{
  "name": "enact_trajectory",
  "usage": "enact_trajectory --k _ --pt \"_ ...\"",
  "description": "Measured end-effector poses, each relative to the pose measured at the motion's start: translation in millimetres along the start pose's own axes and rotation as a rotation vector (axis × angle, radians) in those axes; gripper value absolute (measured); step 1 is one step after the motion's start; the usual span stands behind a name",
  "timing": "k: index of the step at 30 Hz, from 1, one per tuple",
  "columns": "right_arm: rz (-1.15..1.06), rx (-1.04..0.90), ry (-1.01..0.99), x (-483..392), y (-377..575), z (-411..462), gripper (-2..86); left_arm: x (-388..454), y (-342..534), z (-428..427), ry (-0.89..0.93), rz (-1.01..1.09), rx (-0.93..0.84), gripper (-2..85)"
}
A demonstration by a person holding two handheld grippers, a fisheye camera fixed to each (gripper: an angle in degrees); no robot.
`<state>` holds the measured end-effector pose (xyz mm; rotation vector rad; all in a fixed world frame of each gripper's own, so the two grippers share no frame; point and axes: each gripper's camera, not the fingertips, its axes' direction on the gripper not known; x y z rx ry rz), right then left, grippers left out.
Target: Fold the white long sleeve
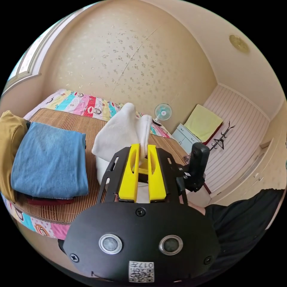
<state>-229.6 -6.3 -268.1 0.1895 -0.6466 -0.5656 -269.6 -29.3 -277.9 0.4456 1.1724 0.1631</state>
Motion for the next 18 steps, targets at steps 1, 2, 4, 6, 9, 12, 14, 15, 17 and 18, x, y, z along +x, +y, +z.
enact_trajectory --k 1,2,4,6,9,12,14,15,17,18 --pt "0.07 0.067 -0.03 21 2 -15 3.6 3 1 -3 0.023 0.019 0.014 6.0" --pt "0.105 0.105 -0.037 33 5 -26 3.5 8 5 -9 0.067 0.045 0.039 6.3" --pt "0.22 0.25 0.06 84 30 -75 3.2 13 17 -10 0.117 0.075 0.033 6.3" --pt "0.337 0.273 0.227 129 64 -110 3.0 15 44 10 0.109 0.099 -0.064 6.2" --pt "0.612 0.214 0.359 205 152 -151 2.8 1 97 53 0.054 0.075 -0.231 6.3" --pt "0.822 0.074 0.308 254 236 -161 3.6 -30 145 94 0.107 -0.06 -0.374 6.6" --pt "0.855 0.035 0.198 267 262 -163 5.6 -47 166 108 0.162 -0.143 -0.413 6.7" --pt "0.882 0.078 0.143 272 272 -172 6.9 -56 174 113 0.18 -0.181 -0.425 6.8" --pt "0.933 0.179 0.084 281 280 -191 9.2 -65 176 117 0.164 -0.199 -0.43 7.2" --pt "0.97 0.243 0.061 288 283 -203 10.4 -69 172 118 0.126 -0.191 -0.423 7.8"
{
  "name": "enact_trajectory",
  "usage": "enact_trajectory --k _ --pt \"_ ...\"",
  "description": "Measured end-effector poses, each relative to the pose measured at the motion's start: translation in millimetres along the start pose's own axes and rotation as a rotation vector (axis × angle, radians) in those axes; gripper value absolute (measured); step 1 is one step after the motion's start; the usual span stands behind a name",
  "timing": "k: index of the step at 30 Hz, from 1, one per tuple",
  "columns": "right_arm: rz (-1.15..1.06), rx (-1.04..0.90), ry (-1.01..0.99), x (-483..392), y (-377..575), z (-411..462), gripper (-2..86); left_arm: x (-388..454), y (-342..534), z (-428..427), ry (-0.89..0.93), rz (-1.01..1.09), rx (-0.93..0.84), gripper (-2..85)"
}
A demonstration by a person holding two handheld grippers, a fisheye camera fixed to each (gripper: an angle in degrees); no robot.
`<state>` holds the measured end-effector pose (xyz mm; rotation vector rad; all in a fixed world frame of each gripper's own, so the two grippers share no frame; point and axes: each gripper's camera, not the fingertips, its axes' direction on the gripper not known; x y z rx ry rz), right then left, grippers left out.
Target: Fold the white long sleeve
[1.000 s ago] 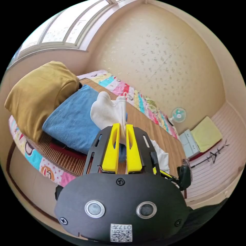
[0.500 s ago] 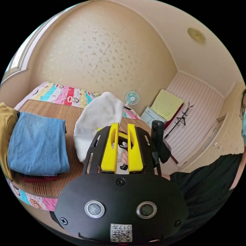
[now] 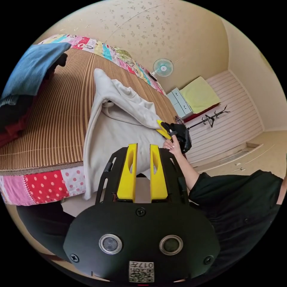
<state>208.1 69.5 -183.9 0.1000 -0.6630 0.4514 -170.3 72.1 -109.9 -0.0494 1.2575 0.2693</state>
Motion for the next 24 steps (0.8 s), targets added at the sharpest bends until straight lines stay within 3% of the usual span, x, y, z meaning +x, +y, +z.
enact_trajectory --k 8,14,18,20,24 --pt "0.292 0.149 0.051 25 -20 -47 8.5 -10 -118 27 -0.329 0.083 0.012 15.2" --pt "0.136 0.063 -0.036 -28 -54 -32 6.2 -60 -181 98 -0.427 0.001 -0.065 11.5" --pt "-0.127 -0.006 -0.098 -96 -83 -15 6.0 -88 -150 33 -0.331 -0.049 0.243 6.4" --pt "-0.182 -0.026 -0.054 -112 -85 -2 6.2 -110 -135 20 -0.318 -0.117 0.28 6.2" --pt "-0.082 -0.047 0.294 -83 -65 49 6.8 -146 -107 19 -0.328 -0.256 0.252 5.5"
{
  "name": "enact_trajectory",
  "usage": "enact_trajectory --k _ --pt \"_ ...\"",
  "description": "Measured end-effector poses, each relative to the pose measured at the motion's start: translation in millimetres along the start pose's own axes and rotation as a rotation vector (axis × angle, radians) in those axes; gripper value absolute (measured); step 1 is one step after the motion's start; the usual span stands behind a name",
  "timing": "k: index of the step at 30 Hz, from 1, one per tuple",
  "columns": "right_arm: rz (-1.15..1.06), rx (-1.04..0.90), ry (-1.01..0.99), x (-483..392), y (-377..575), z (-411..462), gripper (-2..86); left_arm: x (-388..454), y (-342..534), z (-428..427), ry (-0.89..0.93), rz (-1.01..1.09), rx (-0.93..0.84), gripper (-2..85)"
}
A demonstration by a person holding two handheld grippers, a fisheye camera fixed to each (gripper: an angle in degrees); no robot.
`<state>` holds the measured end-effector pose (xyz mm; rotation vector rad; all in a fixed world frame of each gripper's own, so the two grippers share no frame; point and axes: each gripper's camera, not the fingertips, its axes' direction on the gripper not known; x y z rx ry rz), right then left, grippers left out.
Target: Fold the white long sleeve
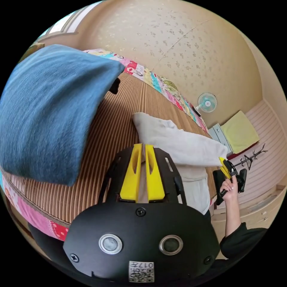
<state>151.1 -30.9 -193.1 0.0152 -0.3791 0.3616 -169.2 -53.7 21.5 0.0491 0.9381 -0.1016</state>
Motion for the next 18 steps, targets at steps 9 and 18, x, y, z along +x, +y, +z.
enact_trajectory --k 9,18 --pt "-0.181 0.06 0.307 -52 104 -12 7.3 47 74 -28 -0.021 0.325 -0.067 8.3" --pt "-0.347 -0.136 0.521 -88 150 74 6.3 111 79 60 -0.389 0.508 -0.294 6.4"
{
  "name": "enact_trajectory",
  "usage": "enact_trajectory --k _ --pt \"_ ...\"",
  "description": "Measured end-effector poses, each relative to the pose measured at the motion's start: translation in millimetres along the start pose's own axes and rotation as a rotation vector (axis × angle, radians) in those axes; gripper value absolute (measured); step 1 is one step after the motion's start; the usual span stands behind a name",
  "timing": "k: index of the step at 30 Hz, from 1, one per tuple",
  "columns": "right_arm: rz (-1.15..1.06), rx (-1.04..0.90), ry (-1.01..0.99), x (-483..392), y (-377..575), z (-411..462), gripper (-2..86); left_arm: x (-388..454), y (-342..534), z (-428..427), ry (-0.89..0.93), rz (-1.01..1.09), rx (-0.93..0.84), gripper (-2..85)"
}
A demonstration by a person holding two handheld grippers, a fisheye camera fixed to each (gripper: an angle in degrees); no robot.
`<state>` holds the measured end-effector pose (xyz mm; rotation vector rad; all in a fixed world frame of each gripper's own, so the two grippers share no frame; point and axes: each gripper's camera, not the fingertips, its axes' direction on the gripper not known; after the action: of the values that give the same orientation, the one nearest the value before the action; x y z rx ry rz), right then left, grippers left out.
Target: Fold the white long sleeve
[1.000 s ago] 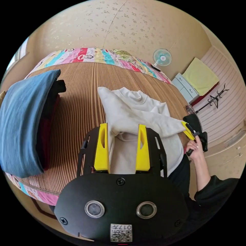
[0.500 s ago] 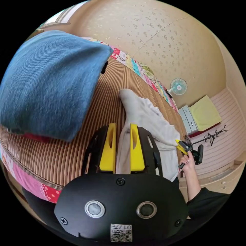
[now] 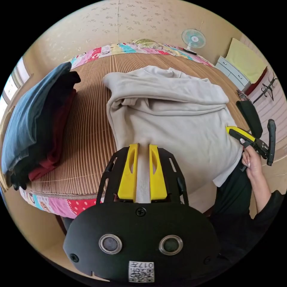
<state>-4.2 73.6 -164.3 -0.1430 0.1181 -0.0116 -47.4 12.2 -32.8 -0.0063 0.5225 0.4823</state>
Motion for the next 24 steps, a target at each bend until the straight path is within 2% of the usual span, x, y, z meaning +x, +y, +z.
enact_trajectory --k 2,5,8,13,15,19,21,24 --pt "0.02 -0.051 -0.02 -3 -21 6 6.0 2 -17 8 -0.027 0.035 0.007 6.0" --pt "0.006 -0.106 -0.047 -8 -57 18 5.2 -26 -51 22 0.059 -0.041 0.02 5.4" --pt "-0.01 -0.063 -0.09 -11 -84 33 4.4 -57 -90 36 0.124 -0.116 0.018 4.5" --pt "0.0 -0.025 -0.111 -18 -127 55 3.9 -76 -140 50 0.084 -0.101 0.059 3.7" --pt "0.007 -0.024 -0.122 -18 -135 59 3.8 -90 -149 50 0.121 -0.11 0.074 4.0" --pt "-0.019 -0.009 -0.08 -30 -134 57 3.6 -133 -119 32 0.33 -0.169 0.125 5.5" --pt "-0.035 -0.008 -0.044 -37 -134 56 3.5 -152 -58 0 0.392 -0.162 0.255 5.9" --pt "-0.031 -0.005 -0.052 -36 -133 53 3.5 -166 27 -37 0.447 -0.193 0.358 8.3"
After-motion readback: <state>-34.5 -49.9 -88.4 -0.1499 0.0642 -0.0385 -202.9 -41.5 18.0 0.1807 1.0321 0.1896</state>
